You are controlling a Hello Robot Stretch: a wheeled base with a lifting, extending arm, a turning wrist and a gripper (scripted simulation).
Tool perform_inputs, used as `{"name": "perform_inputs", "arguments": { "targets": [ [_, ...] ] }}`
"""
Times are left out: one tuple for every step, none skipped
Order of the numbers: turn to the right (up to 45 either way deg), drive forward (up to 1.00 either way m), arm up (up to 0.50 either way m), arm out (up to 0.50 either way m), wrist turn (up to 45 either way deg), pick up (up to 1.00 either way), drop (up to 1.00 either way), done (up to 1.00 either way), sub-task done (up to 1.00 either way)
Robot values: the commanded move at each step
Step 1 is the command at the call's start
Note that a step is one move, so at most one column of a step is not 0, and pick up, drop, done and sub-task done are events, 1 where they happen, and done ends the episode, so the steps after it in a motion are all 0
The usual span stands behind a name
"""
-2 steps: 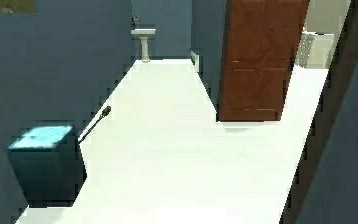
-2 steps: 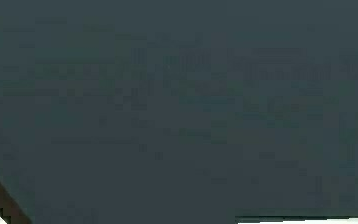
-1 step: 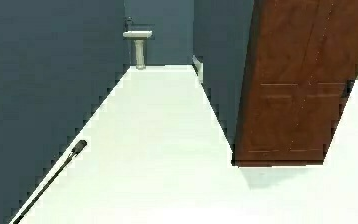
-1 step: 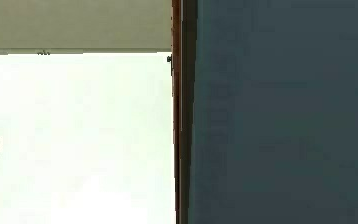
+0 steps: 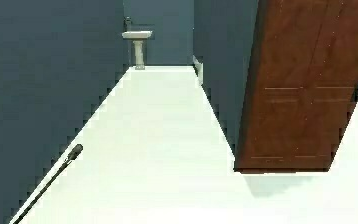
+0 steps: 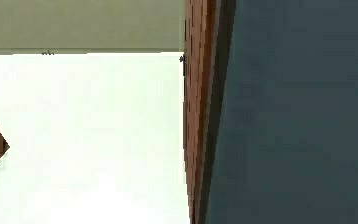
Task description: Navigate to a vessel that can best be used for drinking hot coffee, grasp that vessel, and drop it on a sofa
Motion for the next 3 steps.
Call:
{"name": "perform_inputs", "arguments": {
  "targets": [
    [45.0, 0.0, 0.0, 0.0, 0.0, 0.0, 0.0, 0.0, 0.0],
    [18.0, 0.0, 0.0, 0.0, 0.0, 0.0, 0.0, 0.0, 0.0],
    [0.0, 1.0, 0.0, 0.0, 0.0, 0.0, 0.0, 0.0, 0.0]
  ]
}}
